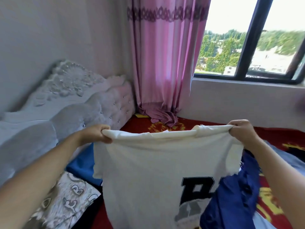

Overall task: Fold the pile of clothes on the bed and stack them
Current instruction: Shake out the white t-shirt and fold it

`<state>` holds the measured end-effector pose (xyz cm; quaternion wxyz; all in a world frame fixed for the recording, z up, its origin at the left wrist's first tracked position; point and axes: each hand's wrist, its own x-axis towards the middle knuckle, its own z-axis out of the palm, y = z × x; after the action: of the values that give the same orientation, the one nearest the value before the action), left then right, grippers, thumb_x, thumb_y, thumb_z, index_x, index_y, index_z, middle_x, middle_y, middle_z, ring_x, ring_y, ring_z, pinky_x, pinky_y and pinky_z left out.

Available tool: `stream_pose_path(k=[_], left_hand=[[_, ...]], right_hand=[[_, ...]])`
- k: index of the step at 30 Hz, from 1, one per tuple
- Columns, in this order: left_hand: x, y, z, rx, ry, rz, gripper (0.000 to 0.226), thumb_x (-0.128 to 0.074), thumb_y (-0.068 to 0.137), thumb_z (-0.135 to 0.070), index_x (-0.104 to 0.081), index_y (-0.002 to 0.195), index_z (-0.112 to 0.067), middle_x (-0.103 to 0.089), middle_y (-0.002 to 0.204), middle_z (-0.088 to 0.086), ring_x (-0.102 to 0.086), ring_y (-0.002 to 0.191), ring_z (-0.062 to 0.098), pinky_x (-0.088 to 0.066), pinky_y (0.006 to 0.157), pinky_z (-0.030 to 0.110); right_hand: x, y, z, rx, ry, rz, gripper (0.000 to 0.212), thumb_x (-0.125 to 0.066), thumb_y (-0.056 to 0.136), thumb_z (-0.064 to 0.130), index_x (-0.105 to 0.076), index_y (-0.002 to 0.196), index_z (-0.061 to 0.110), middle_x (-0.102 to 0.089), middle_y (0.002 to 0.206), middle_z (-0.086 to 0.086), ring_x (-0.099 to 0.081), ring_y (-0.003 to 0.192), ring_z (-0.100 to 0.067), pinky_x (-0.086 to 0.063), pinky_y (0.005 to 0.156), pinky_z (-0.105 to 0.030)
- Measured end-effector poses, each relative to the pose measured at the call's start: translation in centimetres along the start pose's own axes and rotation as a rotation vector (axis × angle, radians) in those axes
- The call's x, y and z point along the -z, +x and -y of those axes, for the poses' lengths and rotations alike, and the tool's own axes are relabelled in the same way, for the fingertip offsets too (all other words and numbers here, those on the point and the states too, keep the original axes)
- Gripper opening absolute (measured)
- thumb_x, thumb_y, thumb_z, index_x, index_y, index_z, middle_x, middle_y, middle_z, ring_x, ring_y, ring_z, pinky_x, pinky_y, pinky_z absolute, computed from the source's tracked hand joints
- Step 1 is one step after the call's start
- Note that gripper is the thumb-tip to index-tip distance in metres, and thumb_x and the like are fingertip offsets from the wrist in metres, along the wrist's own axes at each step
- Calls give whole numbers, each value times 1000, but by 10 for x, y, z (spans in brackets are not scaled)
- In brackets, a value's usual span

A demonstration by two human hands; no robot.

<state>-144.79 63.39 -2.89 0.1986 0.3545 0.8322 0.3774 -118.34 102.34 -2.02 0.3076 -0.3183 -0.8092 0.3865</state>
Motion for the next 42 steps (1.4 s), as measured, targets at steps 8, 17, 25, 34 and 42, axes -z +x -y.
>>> stream_pose_path(k=[8, 17, 25, 34, 42], left_hand=[[21, -2, 5, -80, 85, -77, 27, -69, 49, -30, -45, 52, -17, -43, 48, -11, -39, 48, 2, -28, 51, 20], [43, -5, -11, -235, -874, -205, 71, -25, 87, 16, -69, 50, -25, -57, 53, -14, -56, 50, 0, -46, 51, 9], [49, -11, -8, -149, -97, -40, 32, -68, 67, -5, -76, 67, -36, -72, 69, -11, -62, 63, -6, -45, 60, 3], [7, -6, 12, -44, -194, -23, 8, -56, 55, -13, -53, 61, -8, -52, 53, -7, -47, 53, 2, -38, 57, 16], [-26, -1, 16, 41, -694, 62, 28, -60, 45, -12, -50, 71, -5, -50, 57, 5, -48, 44, 9, -39, 40, 17]], right_hand=[[14, -22, 18, -292, 214, 376, 5, -57, 53, 10, -58, 57, 7, -47, 55, -7, -45, 41, -17, -35, 45, -21], [27, -29, 40, 8, 506, 118, 37, -91, 31, 44, -72, 58, 28, -64, 55, 10, -55, 45, 0, -46, 44, -14], [6, -28, 36, 328, 123, -349, 13, -54, 93, 12, -49, 82, 19, -47, 52, 10, -42, 46, 5, -31, 46, -8], [-21, -28, 5, 178, 88, -281, 3, -55, 93, 13, -52, 93, 13, -48, 69, 5, -43, 61, -7, -34, 52, -6], [-26, -32, -2, 102, 202, -233, 25, -57, 92, 12, -49, 73, 27, -49, 69, 3, -44, 62, -7, -37, 57, -12]])
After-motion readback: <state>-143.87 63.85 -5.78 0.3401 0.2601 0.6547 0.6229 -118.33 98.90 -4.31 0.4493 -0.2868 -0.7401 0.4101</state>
